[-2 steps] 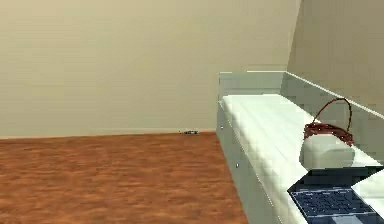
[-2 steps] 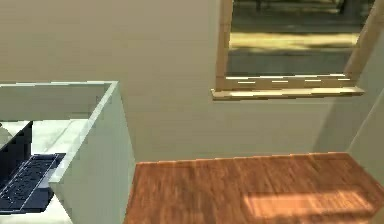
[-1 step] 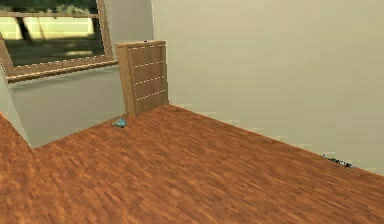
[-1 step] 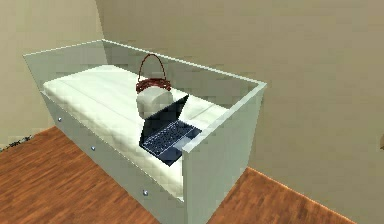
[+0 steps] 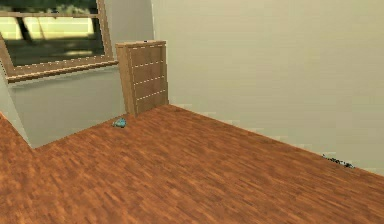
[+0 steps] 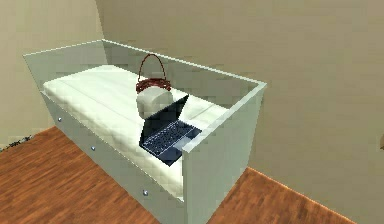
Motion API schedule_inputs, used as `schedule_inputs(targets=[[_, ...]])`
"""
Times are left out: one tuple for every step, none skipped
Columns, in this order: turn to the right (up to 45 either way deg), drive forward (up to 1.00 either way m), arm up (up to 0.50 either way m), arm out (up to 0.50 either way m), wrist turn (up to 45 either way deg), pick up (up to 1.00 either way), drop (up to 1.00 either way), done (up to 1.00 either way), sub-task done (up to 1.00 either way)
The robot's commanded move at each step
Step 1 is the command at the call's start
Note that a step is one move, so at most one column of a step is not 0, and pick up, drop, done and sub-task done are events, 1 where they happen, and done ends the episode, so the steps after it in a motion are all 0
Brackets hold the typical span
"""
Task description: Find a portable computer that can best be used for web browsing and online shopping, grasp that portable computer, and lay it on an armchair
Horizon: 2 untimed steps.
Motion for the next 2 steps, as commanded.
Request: schedule_inputs(targets=[[0.0,0.0,0.18,0.0,0.0,0.0,0.0,0.0,0.0],[0.0,0.0,0.0,0.46,0.0,0.0,0.0,0.0,0.0]])
